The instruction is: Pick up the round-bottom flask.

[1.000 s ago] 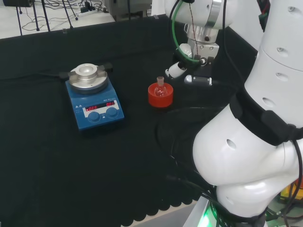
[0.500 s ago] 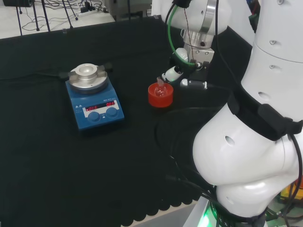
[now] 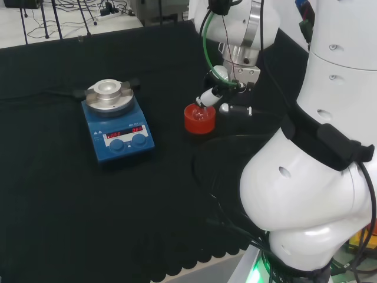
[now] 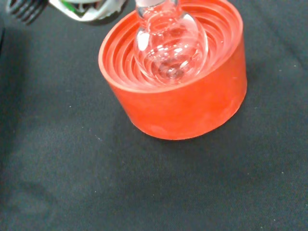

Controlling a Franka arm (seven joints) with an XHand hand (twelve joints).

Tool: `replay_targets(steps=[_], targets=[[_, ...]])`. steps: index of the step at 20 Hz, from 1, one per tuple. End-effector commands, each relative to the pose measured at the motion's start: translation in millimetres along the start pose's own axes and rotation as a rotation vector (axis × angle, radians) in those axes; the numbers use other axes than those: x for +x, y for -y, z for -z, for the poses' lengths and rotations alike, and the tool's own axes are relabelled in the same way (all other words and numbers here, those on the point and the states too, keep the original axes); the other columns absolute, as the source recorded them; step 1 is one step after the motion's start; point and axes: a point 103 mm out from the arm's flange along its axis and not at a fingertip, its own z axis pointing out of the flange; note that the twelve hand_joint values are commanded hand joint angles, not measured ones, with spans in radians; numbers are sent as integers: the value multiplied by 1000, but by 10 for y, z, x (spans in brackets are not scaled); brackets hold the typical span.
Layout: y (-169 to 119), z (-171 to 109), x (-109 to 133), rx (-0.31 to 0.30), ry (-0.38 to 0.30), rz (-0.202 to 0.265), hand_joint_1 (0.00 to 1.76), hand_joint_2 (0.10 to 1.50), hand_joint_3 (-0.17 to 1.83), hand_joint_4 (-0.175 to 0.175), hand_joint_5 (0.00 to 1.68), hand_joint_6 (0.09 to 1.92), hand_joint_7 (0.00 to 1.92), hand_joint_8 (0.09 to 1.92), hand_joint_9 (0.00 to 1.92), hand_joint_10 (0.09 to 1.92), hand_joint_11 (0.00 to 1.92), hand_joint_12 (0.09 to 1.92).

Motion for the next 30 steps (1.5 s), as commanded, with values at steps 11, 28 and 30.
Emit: replay_targets(steps=[11, 28, 30], targets=[[-130, -209, 39, -5, 20, 21, 889, 619, 675, -84, 540, 500, 432, 689, 589, 648, 279, 1317], [-201, -230, 53, -44, 56, 13, 932, 618, 681, -82, 666, 831, 452, 689, 617, 637, 316, 1311], [-206, -241, 52, -45, 58, 13, 944, 616, 682, -82, 673, 853, 458, 690, 622, 636, 328, 1307]])
